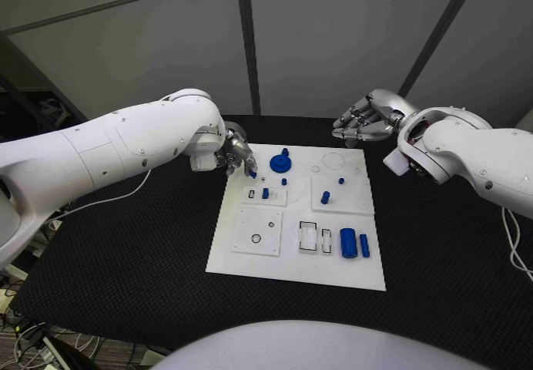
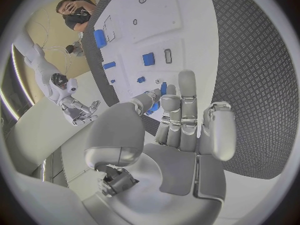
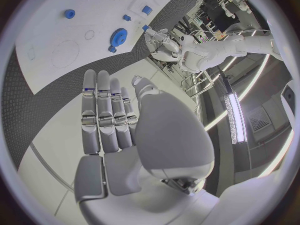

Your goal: Assemble the parts on the task board

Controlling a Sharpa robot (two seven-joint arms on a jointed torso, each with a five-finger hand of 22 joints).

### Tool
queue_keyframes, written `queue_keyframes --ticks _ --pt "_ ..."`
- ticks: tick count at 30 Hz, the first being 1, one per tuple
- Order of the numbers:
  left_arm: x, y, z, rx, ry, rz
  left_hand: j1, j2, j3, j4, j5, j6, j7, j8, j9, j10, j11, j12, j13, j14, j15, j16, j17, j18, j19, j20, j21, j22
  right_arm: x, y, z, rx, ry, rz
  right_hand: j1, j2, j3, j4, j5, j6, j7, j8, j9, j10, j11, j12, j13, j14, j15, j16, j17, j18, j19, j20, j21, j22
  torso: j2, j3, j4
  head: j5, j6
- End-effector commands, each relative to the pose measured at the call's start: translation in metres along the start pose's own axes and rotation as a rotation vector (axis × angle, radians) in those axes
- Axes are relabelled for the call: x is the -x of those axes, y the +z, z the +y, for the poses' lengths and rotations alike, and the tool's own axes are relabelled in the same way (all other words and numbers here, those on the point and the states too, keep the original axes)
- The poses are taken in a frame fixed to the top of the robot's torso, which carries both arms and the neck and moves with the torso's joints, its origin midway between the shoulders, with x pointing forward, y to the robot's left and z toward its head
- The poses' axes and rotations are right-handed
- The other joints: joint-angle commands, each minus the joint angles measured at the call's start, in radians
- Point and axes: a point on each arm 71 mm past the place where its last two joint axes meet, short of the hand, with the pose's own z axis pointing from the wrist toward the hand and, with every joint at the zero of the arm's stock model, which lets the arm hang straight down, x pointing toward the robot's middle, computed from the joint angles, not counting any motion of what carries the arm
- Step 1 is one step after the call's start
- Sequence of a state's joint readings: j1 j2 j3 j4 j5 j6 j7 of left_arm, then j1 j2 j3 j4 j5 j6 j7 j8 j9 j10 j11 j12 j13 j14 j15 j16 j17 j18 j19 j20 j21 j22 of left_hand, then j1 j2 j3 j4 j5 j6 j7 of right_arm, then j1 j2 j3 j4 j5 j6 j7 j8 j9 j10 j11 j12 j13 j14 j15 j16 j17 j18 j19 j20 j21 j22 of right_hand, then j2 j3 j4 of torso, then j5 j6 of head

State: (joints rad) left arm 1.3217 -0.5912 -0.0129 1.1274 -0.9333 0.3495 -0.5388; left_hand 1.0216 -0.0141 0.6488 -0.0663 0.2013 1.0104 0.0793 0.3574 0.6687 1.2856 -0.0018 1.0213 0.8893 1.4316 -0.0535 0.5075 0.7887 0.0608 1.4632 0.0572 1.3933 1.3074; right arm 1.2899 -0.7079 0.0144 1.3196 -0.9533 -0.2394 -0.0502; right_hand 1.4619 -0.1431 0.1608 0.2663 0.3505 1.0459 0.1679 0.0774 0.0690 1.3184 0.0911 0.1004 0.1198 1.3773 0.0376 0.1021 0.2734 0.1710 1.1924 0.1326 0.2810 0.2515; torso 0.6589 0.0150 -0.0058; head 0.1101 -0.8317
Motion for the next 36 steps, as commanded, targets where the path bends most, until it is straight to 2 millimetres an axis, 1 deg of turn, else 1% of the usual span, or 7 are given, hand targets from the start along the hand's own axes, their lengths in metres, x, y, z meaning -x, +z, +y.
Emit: queue_keyframes --ticks 1,8,11,13,20,30,36 --pt "-0.004 -0.003 -0.001 -0.03 -0.034 0.029 -0.012 0.0 0.145 -0.134 0.012 0.001 -0.011 0.007 0.004 0.011 -0.004 0.005 0.001 0.004 -0.004 0.005 0.002 -0.016 0.002 -0.003 0.0 0.167 0.001 0.0 0.001 0.004 0.001 0.003 -0.01 0.001 -0.001 0.007 0.003 -0.006 0.0 0.004 0.0 -0.006 -0.001 -0.001 0.002 -0.007 -0.002 -0.003 0.001 0.01 0.0 0.008 -0.003 -0.001 0.0 -0.0001 -0.0003 0.001 -0.002" --pt "-0.014 -0.011 0.01 -0.033 -0.041 0.022 -0.032 -0.005 0.163 -0.144 0.045 0.004 -0.013 0.02 0.011 0.017 -0.007 0.007 0.0 0.005 -0.006 0.007 0.003 -0.016 0.003 -0.005 0.0 0.168 0.001 0.0 0.0 0.004 0.0 0.002 -0.01 0.001 -0.001 0.007 0.003 -0.006 0.0 0.004 0.0 -0.006 -0.001 -0.001 0.002 -0.007 -0.002 -0.003 0.001 0.01 0.0 0.008 -0.003 -0.001 0.0 -0.001 -0.0002 0.003 -0.003" --pt "-0.018 -0.014 0.012 -0.035 -0.049 -0.001 -0.044 -0.008 0.171 -0.149 0.086 0.006 -0.014 0.028 0.015 0.022 -0.008 0.011 0.003 0.005 -0.007 0.008 0.004 -0.017 0.006 -0.007 0.004 0.172 0.001 0.0 0.0 0.004 0.0 0.001 -0.01 0.001 -0.001 0.007 0.003 -0.006 0.0 0.004 0.0 -0.006 -0.001 -0.001 0.002 -0.007 -0.002 -0.003 0.001 0.01 0.0 0.008 -0.003 -0.001 0.001 -0.0011 0.0003 0.005 -0.003" --pt "-0.021 -0.016 0.014 -0.036 -0.052 -0.019 -0.05 -0.01 0.174 -0.151 0.099 0.007 -0.015 0.032 0.017 0.025 -0.009 0.014 0.005 0.005 -0.008 0.008 0.005 -0.018 0.008 -0.008 0.008 0.174 0.001 0.0 0.0 0.004 0.0 0.001 -0.01 0.001 -0.001 0.007 0.003 -0.006 0.0 0.004 0.0 -0.006 -0.001 -0.001 0.002 -0.007 -0.002 -0.003 0.001 0.01 0.0 0.008 -0.003 -0.001 0.001 -0.0014 0.0005 0.005 -0.003" --pt "-0.031 -0.02 0.017 -0.044 -0.068 -0.074 -0.055 -0.013 0.176 -0.154 0.112 0.01 -0.016 0.039 0.021 0.034 -0.011 0.024 0.015 0.006 -0.009 0.01 0.006 -0.021 0.017 -0.009 0.023 0.182 0.002 0.0 -0.001 0.003 0.0 0.001 -0.01 0.0 -0.001 0.007 0.003 -0.006 0.0 0.004 0.0 -0.006 -0.001 -0.001 0.002 -0.007 -0.002 -0.003 0.001 0.011 0.0 0.008 -0.004 -0.001 0.002 -0.0019 0.0006 0.007 -0.005" --pt "-0.039 -0.023 0.021 -0.05 -0.093 -0.138 -0.062 -0.016 0.181 -0.159 0.129 0.012 -0.018 0.047 0.024 0.04 -0.013 0.031 0.022 0.006 -0.011 0.011 0.007 -0.024 0.025 -0.011 0.035 0.189 0.001 -0.001 -0.002 0.002 0.001 0.002 -0.01 0.0 -0.001 0.007 0.003 -0.006 0.0 0.004 0.0 -0.006 -0.001 -0.001 0.002 -0.007 -0.002 -0.003 0.001 0.011 0.0 0.008 -0.004 -0.001 0.003 -0.0004 -0.0021 0.01 -0.006" --pt "-0.045 -0.022 0.025 -0.046 -0.093 -0.149 -0.064 -0.018 0.184 -0.16 0.134 0.013 -0.018 0.05 0.025 0.041 -0.014 0.031 0.02 0.006 -0.011 0.011 0.007 -0.025 0.027 -0.012 0.038 0.191 0.002 -0.001 -0.002 0.0 0.0 0.001 -0.01 0.0 -0.001 0.007 0.003 -0.006 0.0 0.004 0.0 -0.006 -0.001 -0.001 0.002 -0.007 -0.002 -0.003 0.001 0.011 0.0 0.008 -0.004 -0.001 0.001 0.0007 -0.0014 0.011 -0.01"
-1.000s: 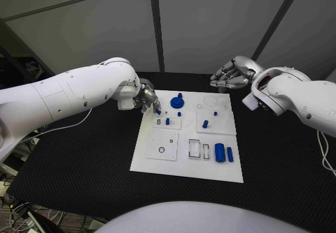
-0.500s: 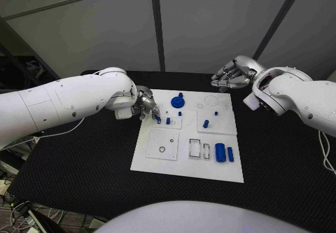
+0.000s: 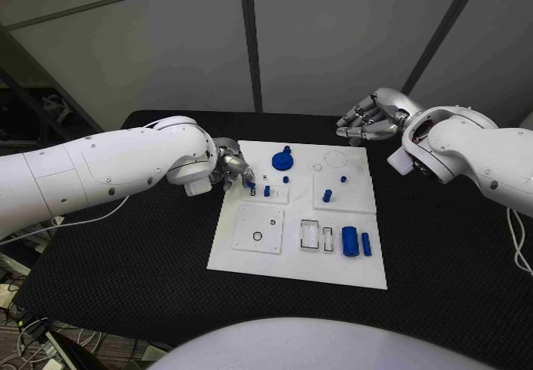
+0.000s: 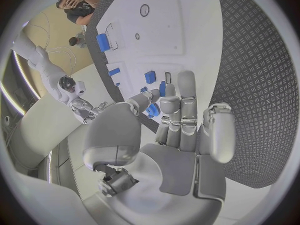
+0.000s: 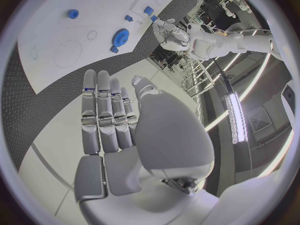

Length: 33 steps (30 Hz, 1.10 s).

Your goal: Assemble the parts on the task board

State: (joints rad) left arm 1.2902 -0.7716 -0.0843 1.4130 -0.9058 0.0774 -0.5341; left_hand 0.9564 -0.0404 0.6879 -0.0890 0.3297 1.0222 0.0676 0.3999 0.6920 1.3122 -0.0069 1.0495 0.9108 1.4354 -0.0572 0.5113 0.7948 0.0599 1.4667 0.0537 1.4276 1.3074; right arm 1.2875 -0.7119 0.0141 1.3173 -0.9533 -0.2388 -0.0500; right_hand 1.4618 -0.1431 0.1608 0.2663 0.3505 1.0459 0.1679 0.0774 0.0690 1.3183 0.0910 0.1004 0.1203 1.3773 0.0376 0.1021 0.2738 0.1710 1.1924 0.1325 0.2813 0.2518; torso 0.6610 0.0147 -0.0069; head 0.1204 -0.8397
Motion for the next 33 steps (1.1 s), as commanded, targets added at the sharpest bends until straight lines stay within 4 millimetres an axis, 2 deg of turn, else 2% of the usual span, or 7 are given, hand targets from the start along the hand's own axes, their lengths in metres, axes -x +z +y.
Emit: queue_keyframes --ticks 1,5,10,33 --pt "-0.001 0.0 0.0 -0.011 -0.003 -0.051 0.002 0.009 0.145 -0.138 0.005 0.001 -0.007 0.008 0.002 0.015 -0.009 0.002 -0.001 0.002 -0.008 0.007 0.001 -0.024 0.024 -0.009 0.004 0.191 0.001 0.0 0.001 0.006 0.001 0.003 -0.01 0.0 -0.001 0.007 0.003 -0.006 0.0 0.004 0.0 -0.006 -0.001 -0.001 0.002 -0.007 -0.002 -0.003 0.001 0.011 0.0 0.008 -0.004 -0.001 -0.001 0.001 0.0 -0.001 -0.002" --pt "-0.008 -0.001 0.002 -0.012 0.001 -0.053 0.0 0.008 0.146 -0.138 0.009 0.001 -0.007 0.009 0.003 0.016 -0.009 0.003 -0.002 0.002 -0.008 0.007 0.001 -0.024 0.024 -0.009 0.005 0.192 0.001 0.0 0.001 0.005 0.001 0.002 -0.01 0.0 -0.001 0.007 0.003 -0.006 0.0 0.004 0.0 -0.006 -0.001 -0.001 0.002 -0.007 -0.002 -0.003 0.001 0.011 0.0 0.008 -0.004 -0.001 0.0 -0.0002 0.0003 -0.001 -0.003" --pt "-0.014 -0.001 0.002 -0.017 0.014 -0.063 0.0 0.007 0.147 -0.139 0.011 0.002 -0.008 0.011 0.003 0.015 -0.009 0.0 -0.005 0.002 -0.008 0.007 0.001 -0.025 0.025 -0.009 0.006 0.193 0.001 -0.001 0.0 0.005 0.0 0.003 -0.01 0.0 -0.001 0.007 0.003 -0.006 0.0 0.004 0.0 -0.006 -0.001 -0.001 0.002 -0.007 -0.002 -0.003 0.001 0.011 0.0 0.008 -0.004 -0.001 -0.001 0.0002 -0.0004 0.001 -0.004" --pt "-0.021 -0.004 -0.001 -0.035 0.105 -0.11 -0.002 0.006 0.149 -0.14 0.014 0.002 -0.008 0.013 0.004 0.015 -0.01 -0.003 -0.01 0.002 -0.009 0.007 0.001 -0.025 0.026 -0.01 0.008 0.194 0.0 -0.001 -0.002 0.001 0.001 0.021 -0.009 0.0 -0.001 0.006 0.003 -0.007 0.0 0.004 0.001 -0.006 -0.001 0.0 0.002 -0.007 -0.002 -0.003 0.002 0.011 0.001 0.008 -0.005 -0.002 0.0 -0.0001 -0.0004 0.001 -0.005"
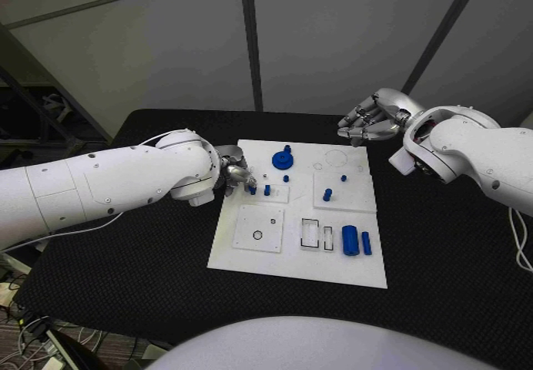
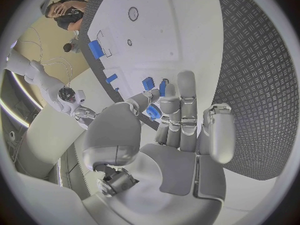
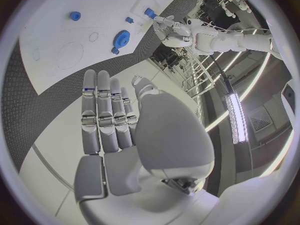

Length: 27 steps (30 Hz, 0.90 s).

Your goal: Assemble the parts on the task board

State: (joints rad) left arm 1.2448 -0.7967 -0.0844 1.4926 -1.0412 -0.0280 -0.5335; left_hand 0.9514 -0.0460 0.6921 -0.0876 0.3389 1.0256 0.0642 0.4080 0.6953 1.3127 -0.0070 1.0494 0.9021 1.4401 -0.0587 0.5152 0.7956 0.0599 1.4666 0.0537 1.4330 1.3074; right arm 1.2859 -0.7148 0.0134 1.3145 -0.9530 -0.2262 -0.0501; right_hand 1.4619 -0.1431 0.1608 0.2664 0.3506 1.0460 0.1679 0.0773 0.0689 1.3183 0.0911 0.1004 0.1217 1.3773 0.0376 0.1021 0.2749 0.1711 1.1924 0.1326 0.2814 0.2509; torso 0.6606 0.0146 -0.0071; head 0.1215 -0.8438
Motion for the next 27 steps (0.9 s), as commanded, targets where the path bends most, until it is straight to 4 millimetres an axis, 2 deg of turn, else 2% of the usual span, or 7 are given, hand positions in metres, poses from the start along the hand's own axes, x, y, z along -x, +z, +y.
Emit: queue_keyframes --ticks 1,27 --pt "0.0011 -0.0007 -0.0009 -0.01 0.039 -0.019 0.003 0.012 0.145 -0.142 0.005 -0.001 -0.005 0.005 0.001 0.014 -0.01 -0.003 -0.002 -0.003 -0.008 0.003 0.001 -0.025 0.026 -0.01 0.002 0.194 -0.0001 0.0001 0.0011 0.007 0.001 0.011 -0.009 0.0 -0.001 0.006 0.003 -0.007 0.0 0.004 0.001 -0.006 -0.001 0.0 0.001 -0.007 -0.002 -0.003 0.001 0.011 0.001 0.008 -0.005 -0.001 0.0 -0.0002 -0.0004 0.0 -0.001" --pt "0.0006 -0.0003 0.0001 -0.001 0.071 -0.009 0.003 0.011 0.147 -0.142 0.008 -0.001 -0.005 0.006 0.001 0.014 -0.011 -0.006 -0.005 -0.003 -0.008 0.004 0.001 -0.025 0.026 -0.01 0.003 0.194 -0.0004 -0.0003 0.0007 0.006 0.001 0.012 -0.009 0.0 -0.001 0.006 0.003 -0.007 0.0 0.004 0.001 -0.006 -0.001 0.0 0.001 -0.007 -0.002 -0.003 0.001 0.011 0.001 0.008 -0.005 -0.001 0.001 0.0003 -0.0008 -0.001 -0.003"
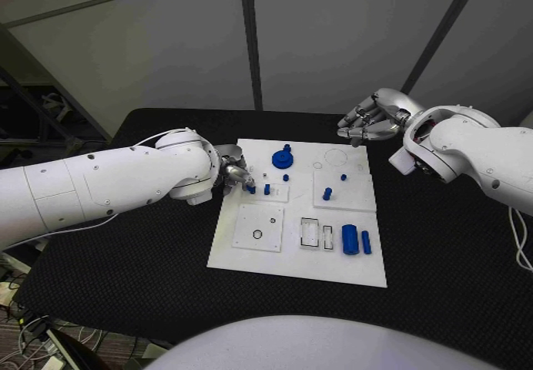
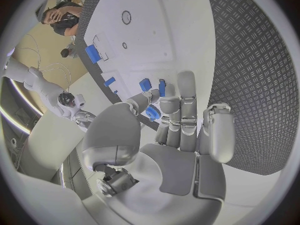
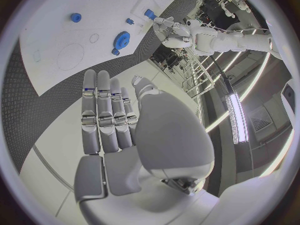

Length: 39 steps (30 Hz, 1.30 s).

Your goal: Assemble the parts on the task board

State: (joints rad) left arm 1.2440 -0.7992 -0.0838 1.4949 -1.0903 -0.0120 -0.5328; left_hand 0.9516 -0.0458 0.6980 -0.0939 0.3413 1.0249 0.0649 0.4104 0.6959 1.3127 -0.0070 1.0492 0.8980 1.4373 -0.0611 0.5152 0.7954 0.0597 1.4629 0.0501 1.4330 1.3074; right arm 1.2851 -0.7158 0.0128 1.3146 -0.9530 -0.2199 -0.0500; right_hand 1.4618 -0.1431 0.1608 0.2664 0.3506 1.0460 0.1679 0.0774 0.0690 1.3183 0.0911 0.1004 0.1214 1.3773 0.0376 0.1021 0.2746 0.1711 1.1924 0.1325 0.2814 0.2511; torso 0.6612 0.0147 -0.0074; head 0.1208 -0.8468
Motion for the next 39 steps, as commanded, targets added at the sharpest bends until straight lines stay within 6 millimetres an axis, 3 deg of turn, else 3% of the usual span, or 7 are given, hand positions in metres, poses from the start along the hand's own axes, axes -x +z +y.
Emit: queue_keyframes --ticks 1,7,10,12,23,39 --pt "-0.0002 0.0002 -0.0007 0.0 0.022 0.004 0.003 0.011 0.142 -0.136 0.005 -0.001 -0.006 0.004 0.001 0.014 -0.011 -0.005 -0.001 0.0 -0.006 0.004 0.001 -0.025 0.03 -0.007 0.003 0.194 0.0004 0.0 0.0014 0.007 0.002 0.005 -0.009 0.0 -0.001 0.006 0.003 -0.007 0.0 0.004 0.001 -0.006 -0.001 0.0 0.001 -0.007 -0.002 -0.003 0.001 0.011 0.001 0.008 -0.005 -0.001 0.0 0.0 -0.0004 -0.001 -0.001" --pt "-0.002 0.0005 -0.0027 -0.003 0.032 0.019 0.001 0.008 0.143 -0.137 0.009 0.0 -0.006 0.006 0.001 0.018 -0.011 0.0 0.006 0.0 -0.006 0.003 0.001 -0.026 0.032 -0.007 0.005 0.196 0.0004 -0.0001 0.0014 0.007 0.002 0.005 -0.009 0.0 -0.001 0.006 0.003 -0.007 0.0 0.004 0.001 -0.006 -0.001 0.0 0.001 -0.007 -0.002 -0.003 0.001 0.011 0.001 0.008 -0.005 -0.001 0.0 0.0003 0.0004 -0.002 -0.003" --pt "-0.0029 0.0005 -0.0036 -0.005 0.037 0.028 -0.01 -0.002 0.142 -0.137 0.061 0.002 -0.009 0.016 0.003 0.026 -0.013 0.004 0.009 0.001 -0.007 0.004 0.002 -0.026 0.033 -0.009 0.007 0.198 0.0004 -0.0001 0.0014 0.007 0.002 0.005 -0.009 0.0 -0.001 0.006 0.003 -0.007 0.0 0.004 0.001 -0.006 -0.001 0.0 0.001 -0.007 -0.002 -0.003 0.001 0.011 0.001 0.008 -0.005 -0.001 0.0 0.0003 0.0003 -0.002 -0.004" --pt "-0.0034 0.0005 -0.0038 -0.005 0.043 0.033 -0.012 -0.004 0.14 -0.137 0.075 0.003 -0.01 0.019 0.003 0.028 -0.014 0.004 0.009 0.001 -0.008 0.004 0.002 -0.027 0.035 -0.01 0.01 0.199 0.0004 -0.0001 0.0013 0.007 0.002 0.005 -0.009 0.0 -0.001 0.006 0.003 -0.007 0.0 0.004 0.001 -0.006 -0.001 0.0 0.001 -0.007 -0.002 -0.003 0.001 0.011 0.001 0.008 -0.005 -0.001 0.0 0.0003 0.0003 -0.002 -0.004" --pt "-0.0043 0.0012 -0.0049 -0.004 0.071 0.042 -0.015 -0.012 0.129 -0.137 0.083 0.003 -0.011 0.024 0.003 0.031 -0.015 0.001 0.004 0.002 -0.009 0.004 0.003 -0.027 0.036 -0.01 0.012 0.2 0.001 -0.0008 0.0008 0.006 0.002 0.004 -0.009 0.0 -0.001 0.006 0.003 -0.007 0.0 0.004 0.001 -0.006 -0.001 0.0 0.001 -0.007 -0.002 -0.003 0.001 0.011 0.001 0.008 -0.005 -0.001 0.0 0.0004 -0.0002 -0.004 -0.009" --pt "-0.0045 0.0054 -0.0096 -0.007 0.074 0.04 0.003 -0.02 0.023 -0.102 0.082 0.002 -0.024 0.042 -0.003 0.051 -0.023 0.006 0.005 0.004 -0.011 0.005 0.004 -0.029 0.039 -0.009 0.015 0.205 0.0009 -0.0008 0.001 0.006 0.002 0.003 -0.009 0.0 -0.001 0.006 0.003 -0.007 0.0 0.004 0.001 -0.006 -0.001 0.0 0.001 -0.007 -0.002 -0.003 0.001 0.011 0.001 0.008 -0.005 -0.001 0.0 0.0005 -0.0003 -0.006 -0.012"
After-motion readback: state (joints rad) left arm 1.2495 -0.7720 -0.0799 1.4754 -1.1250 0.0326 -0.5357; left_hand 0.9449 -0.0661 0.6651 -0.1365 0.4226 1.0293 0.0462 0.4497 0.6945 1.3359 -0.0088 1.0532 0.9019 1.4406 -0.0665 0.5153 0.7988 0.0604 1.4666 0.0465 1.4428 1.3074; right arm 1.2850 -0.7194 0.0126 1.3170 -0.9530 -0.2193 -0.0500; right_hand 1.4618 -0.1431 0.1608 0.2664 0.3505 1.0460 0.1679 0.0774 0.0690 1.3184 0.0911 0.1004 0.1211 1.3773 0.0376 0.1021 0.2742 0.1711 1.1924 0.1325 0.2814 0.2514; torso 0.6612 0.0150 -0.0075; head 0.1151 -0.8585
